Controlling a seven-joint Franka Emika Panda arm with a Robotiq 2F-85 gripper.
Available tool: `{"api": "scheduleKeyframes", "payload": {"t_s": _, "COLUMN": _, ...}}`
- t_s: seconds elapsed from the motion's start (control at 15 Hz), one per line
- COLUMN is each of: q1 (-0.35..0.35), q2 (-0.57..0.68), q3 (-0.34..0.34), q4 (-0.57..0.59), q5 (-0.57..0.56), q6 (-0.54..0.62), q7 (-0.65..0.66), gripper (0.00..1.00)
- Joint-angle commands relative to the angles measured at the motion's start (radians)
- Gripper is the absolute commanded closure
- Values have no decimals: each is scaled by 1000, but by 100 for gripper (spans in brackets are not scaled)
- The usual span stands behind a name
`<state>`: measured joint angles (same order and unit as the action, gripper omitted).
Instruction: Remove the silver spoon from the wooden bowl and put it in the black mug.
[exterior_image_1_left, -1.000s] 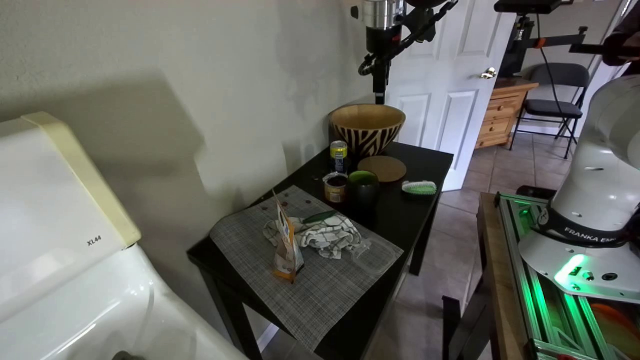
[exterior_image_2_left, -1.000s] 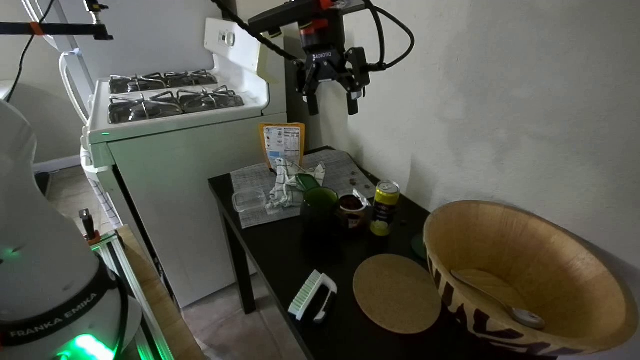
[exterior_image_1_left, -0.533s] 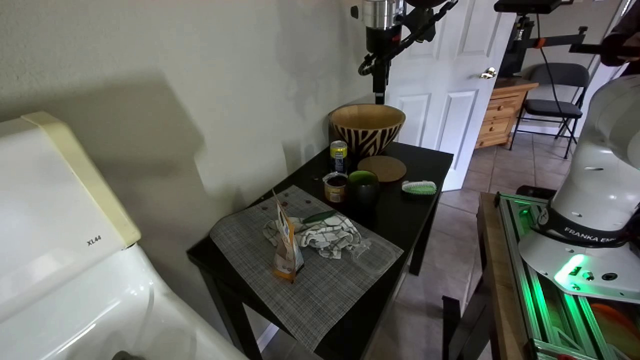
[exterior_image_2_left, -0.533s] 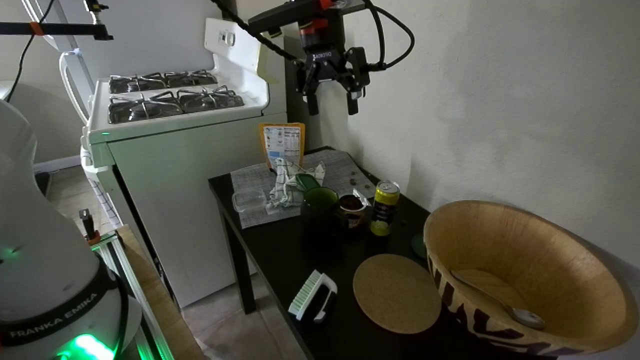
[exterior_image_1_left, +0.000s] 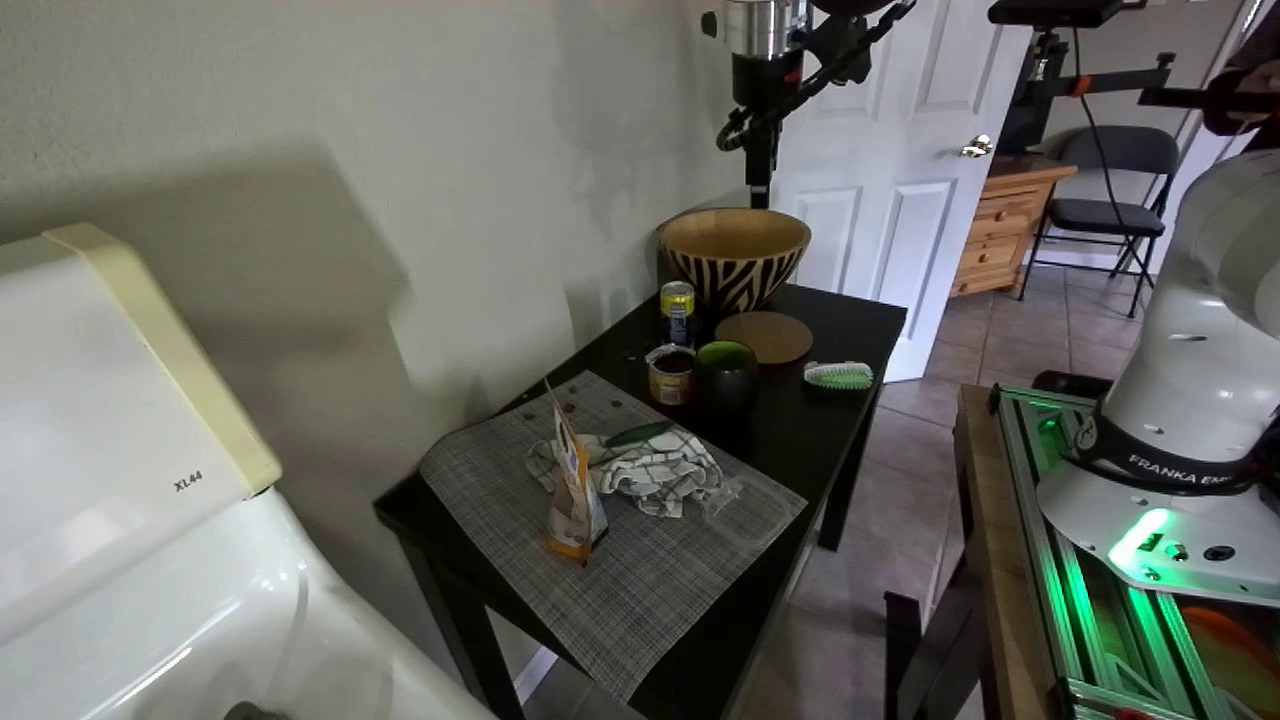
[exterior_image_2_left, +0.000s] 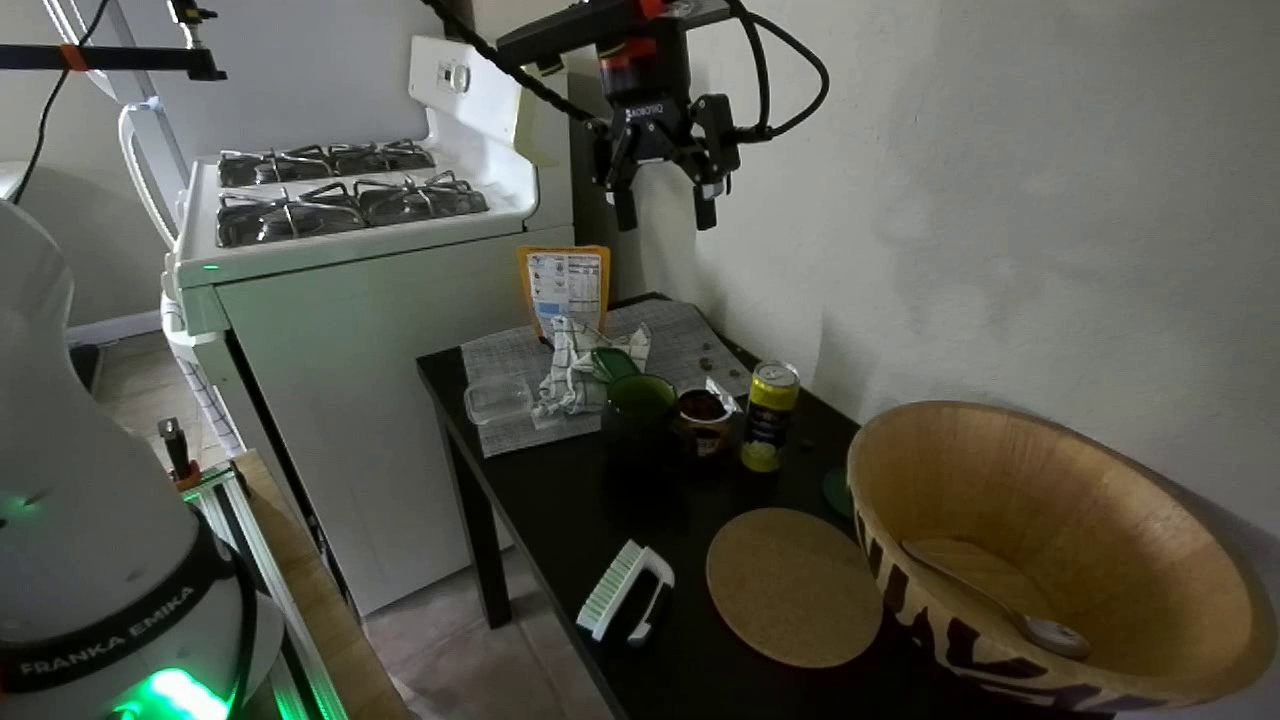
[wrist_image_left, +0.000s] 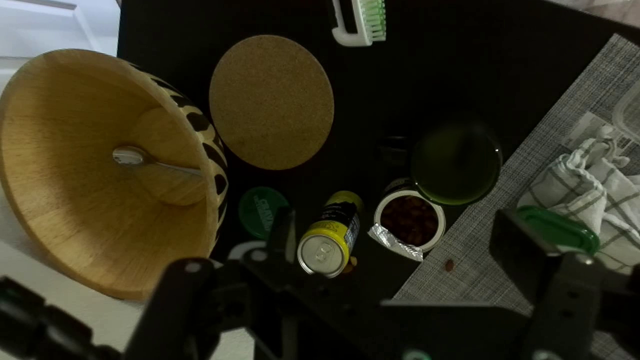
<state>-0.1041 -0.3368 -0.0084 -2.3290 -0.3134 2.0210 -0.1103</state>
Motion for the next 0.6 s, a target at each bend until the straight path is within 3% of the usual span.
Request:
{"api": "scheduleKeyframes", "payload": {"t_s": 0.0, "q1": 23, "q2": 12, "q3": -28, "q4": 25, "q5": 71, "q6": -16, "q7": 15, "gripper": 0}}
{"api": "scheduleKeyframes", "payload": {"t_s": 0.4, "q1": 23, "q2": 34, "q3": -34, "q4": 63, "q5": 107, "q6": -52, "q7": 25, "gripper": 0}}
{"api": "scheduleKeyframes", "payload": {"t_s": 0.47, "q1": 22, "q2": 33, "q3": -31, "q4": 62, "q5": 95, "q6": -55, "q7": 25, "gripper": 0}}
{"api": "scheduleKeyframes", "payload": {"t_s": 0.53, "q1": 16, "q2": 0, "q3": -14, "q4": 2, "q5": -5, "q6": -4, "q7": 4, "gripper": 0}}
